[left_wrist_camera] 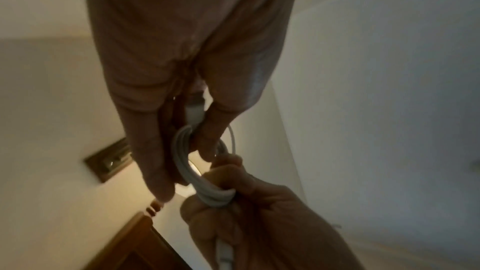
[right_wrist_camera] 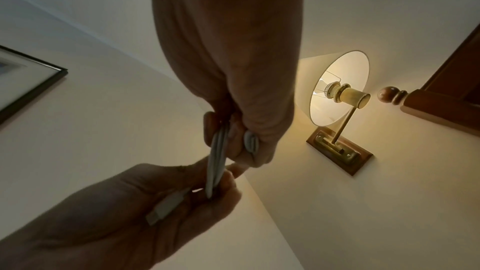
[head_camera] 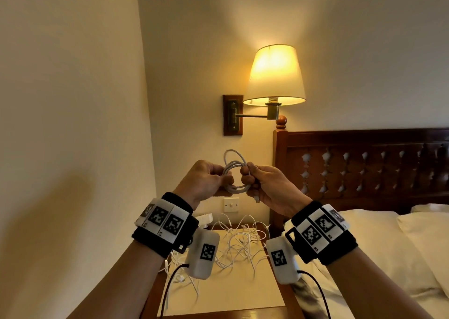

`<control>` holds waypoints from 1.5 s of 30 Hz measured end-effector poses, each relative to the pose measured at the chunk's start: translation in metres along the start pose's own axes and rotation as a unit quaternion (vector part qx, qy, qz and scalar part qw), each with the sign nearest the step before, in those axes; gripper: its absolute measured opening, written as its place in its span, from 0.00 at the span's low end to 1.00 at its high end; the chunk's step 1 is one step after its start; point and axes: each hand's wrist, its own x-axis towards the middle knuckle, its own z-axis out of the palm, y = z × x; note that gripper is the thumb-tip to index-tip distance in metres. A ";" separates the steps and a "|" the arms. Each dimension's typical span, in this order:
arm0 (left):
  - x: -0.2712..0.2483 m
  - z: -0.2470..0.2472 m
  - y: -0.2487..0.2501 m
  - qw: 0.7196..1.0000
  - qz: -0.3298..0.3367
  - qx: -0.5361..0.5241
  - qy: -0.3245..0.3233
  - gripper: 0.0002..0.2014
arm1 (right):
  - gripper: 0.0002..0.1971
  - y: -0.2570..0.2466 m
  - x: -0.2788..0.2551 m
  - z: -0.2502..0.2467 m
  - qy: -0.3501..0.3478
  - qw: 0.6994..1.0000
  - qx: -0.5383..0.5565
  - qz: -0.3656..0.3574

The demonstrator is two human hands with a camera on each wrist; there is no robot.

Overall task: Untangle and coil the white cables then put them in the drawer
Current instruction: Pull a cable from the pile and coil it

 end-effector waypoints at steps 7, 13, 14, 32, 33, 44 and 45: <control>-0.009 -0.016 0.003 0.999 0.013 0.046 0.023 0.09 | 0.18 -0.018 0.005 -0.033 0.110 0.993 0.028 -0.018; -0.021 -0.016 -0.019 0.993 -0.027 0.095 -0.063 0.12 | 0.18 -0.031 0.004 -0.022 0.081 0.993 -0.073 -0.037; -0.023 -0.015 -0.023 0.989 -0.026 0.122 -0.077 0.11 | 0.18 -0.033 0.003 -0.020 0.066 0.992 -0.101 -0.039; -0.016 -0.005 0.013 0.984 0.111 0.137 -0.016 0.21 | 0.17 -0.051 -0.008 0.012 -0.063 0.918 -0.389 -0.051; -0.015 -0.003 0.012 0.980 0.123 0.159 -0.001 0.20 | 0.17 -0.048 -0.008 0.013 -0.045 0.909 -0.409 -0.064; -0.007 0.007 -0.006 0.990 0.077 -0.029 0.115 0.19 | 0.22 -0.008 -0.012 -0.001 0.083 0.797 -0.488 -0.345; -0.007 0.006 -0.007 0.988 0.061 -0.077 0.115 0.18 | 0.23 -0.002 -0.018 0.000 0.066 0.779 -0.508 -0.363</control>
